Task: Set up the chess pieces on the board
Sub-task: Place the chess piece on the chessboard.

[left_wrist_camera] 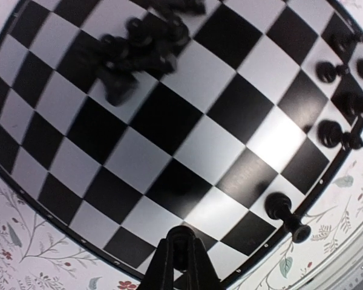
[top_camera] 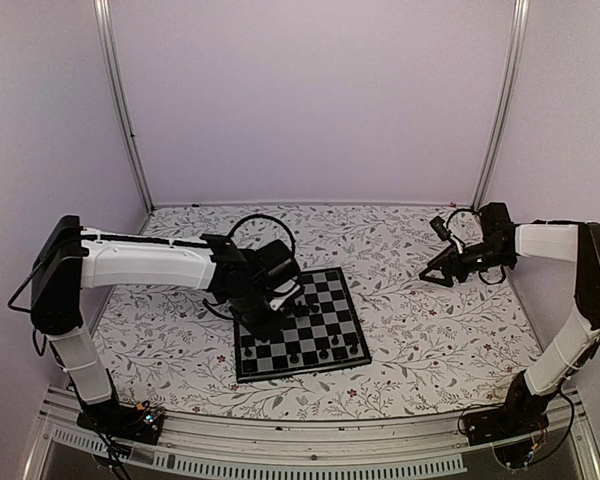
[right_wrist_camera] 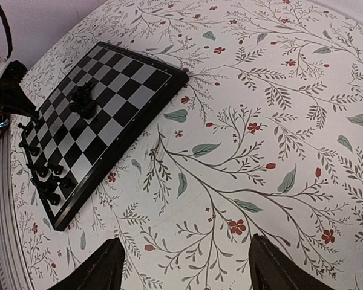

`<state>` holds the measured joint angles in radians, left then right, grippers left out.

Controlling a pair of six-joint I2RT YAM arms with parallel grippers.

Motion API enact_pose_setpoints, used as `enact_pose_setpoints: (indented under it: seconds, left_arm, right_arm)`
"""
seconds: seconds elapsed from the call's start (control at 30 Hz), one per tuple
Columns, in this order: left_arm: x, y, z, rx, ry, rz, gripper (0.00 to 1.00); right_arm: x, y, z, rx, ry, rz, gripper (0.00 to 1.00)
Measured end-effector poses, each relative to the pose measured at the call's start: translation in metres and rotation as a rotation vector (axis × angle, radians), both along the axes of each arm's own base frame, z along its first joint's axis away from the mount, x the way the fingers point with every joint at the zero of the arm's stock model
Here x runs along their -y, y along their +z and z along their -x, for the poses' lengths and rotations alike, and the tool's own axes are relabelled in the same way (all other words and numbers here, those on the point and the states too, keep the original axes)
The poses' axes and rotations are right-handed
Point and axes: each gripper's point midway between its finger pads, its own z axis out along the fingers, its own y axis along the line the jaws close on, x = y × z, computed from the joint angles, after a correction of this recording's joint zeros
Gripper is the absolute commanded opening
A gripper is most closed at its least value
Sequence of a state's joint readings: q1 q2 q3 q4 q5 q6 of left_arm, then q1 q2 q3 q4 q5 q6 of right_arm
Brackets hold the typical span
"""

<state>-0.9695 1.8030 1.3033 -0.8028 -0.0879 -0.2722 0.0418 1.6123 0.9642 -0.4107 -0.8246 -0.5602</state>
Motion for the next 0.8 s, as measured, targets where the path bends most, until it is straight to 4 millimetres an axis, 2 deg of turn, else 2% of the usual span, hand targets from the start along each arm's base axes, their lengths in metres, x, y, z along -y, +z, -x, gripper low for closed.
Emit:
enact_pose_setpoints:
  seconds: [0.1,0.2,0.37,0.6,0.8]
  left_arm:
    - [0.003,-0.011,0.022,-0.054,-0.057,0.006,0.05]
    - [0.010,-0.012,0.027,-0.076,-0.081,0.036,0.05]
    - [0.017,-0.013,0.031,-0.091,-0.109,0.061,0.05]
    - [0.015,-0.028,0.032,-0.113,-0.120,0.022,0.05]
    - [0.017,-0.032,0.030,-0.117,-0.126,0.009,0.13]
  right_arm:
    - [-0.003,-0.002,0.002,-0.007,0.010,0.001,0.74]
    - [-0.004,-0.002,0.003,-0.014,0.011,0.001,0.74]
    - [-0.004,-0.002,0.002,-0.013,0.011,0.002,0.74]
    - [-0.004,-0.002,0.002,-0.013,0.011,0.002,0.74]
    - [-0.004,-0.002,0.003,-0.016,0.012,0.002,0.74]
